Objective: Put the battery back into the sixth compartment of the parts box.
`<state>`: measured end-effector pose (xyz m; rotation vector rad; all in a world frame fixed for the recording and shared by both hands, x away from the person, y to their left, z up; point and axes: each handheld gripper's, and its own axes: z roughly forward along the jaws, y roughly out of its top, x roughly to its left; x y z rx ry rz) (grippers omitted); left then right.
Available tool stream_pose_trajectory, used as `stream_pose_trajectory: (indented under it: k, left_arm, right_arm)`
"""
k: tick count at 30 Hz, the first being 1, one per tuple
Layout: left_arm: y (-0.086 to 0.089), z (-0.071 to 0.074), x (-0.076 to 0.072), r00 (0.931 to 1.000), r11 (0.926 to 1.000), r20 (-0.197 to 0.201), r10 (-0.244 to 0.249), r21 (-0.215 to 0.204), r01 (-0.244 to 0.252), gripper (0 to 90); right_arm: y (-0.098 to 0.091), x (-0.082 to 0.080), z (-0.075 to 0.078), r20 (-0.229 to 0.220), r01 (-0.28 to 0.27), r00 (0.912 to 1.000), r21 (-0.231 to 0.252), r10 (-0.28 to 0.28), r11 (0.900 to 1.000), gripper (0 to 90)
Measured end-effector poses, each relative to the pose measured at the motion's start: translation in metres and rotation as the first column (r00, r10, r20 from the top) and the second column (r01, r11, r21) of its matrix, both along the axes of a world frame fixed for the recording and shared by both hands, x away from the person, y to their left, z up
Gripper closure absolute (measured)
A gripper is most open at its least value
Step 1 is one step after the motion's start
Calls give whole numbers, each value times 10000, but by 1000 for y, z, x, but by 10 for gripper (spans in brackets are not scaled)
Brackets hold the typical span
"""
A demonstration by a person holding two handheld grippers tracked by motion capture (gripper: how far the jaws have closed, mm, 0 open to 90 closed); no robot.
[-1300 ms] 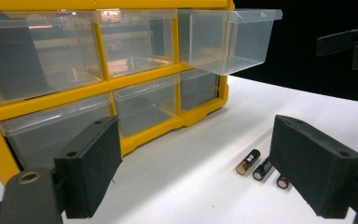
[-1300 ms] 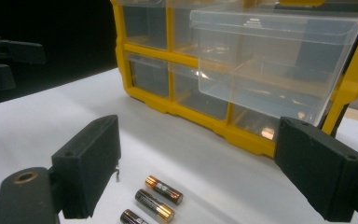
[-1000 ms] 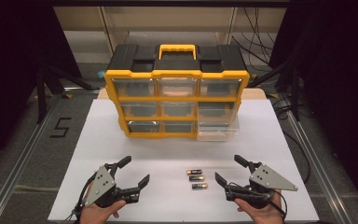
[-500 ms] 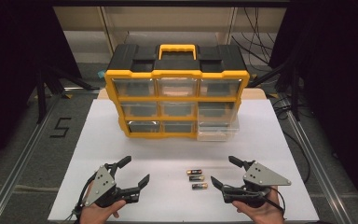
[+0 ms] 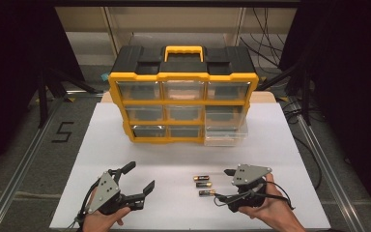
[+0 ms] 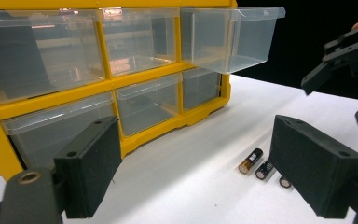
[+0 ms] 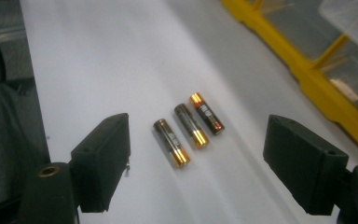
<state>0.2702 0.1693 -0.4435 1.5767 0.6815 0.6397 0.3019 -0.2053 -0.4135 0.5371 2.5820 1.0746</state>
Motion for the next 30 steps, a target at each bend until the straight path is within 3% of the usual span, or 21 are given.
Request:
stream_pose_trajectory:
  k: [4,5,11,17,18,19,20,22,25,30]
  left_arm:
    - [0,0,0,10000,10000,0,2,-3,-2,164]
    - [0,0,0,10000,10000,-3,4,-21,-4,164]
    - [0,0,0,10000,10000,-1,10,-40,-10,164]
    - [1,0,0,10000,10000,14,7,-33,-7,164]
    - [1,0,0,10000,10000,18,9,-36,-8,164]
    - [1,0,0,10000,10000,21,7,-46,-6,164]
    - [1,0,0,10000,10000,13,5,-62,-5,164]
    - [1,0,0,10000,10000,16,8,-48,-8,164]
    - [1,0,0,10000,10000,13,0,-62,0,164]
    - [1,0,0,10000,10000,16,-1,-46,1,163]
  right_arm:
    - [10,5,-2,-197,-389,9991,-421,381,9984,266]
    - [16,8,-4,-235,-551,9983,-762,535,9956,266]
    - [30,17,-9,-618,-996,9939,-1391,918,9852,314]
    - [42,26,-18,-945,-1393,9880,-1974,1225,9704,340]
    - [46,29,-21,-1060,-1589,9847,-2234,1381,9617,367]
    - [46,29,-21,-1060,-1589,9847,-2234,1381,9617,367]
    - [49,30,-25,-1182,-1788,9811,-2472,1535,9523,385]
    - [50,30,-26,-1273,-1823,9798,-2485,1545,9513,403]
    - [54,34,-31,-1757,-2123,9700,-2736,1682,9381,461]
    - [57,36,-35,-1975,-2298,9644,-2988,1756,9262,497]
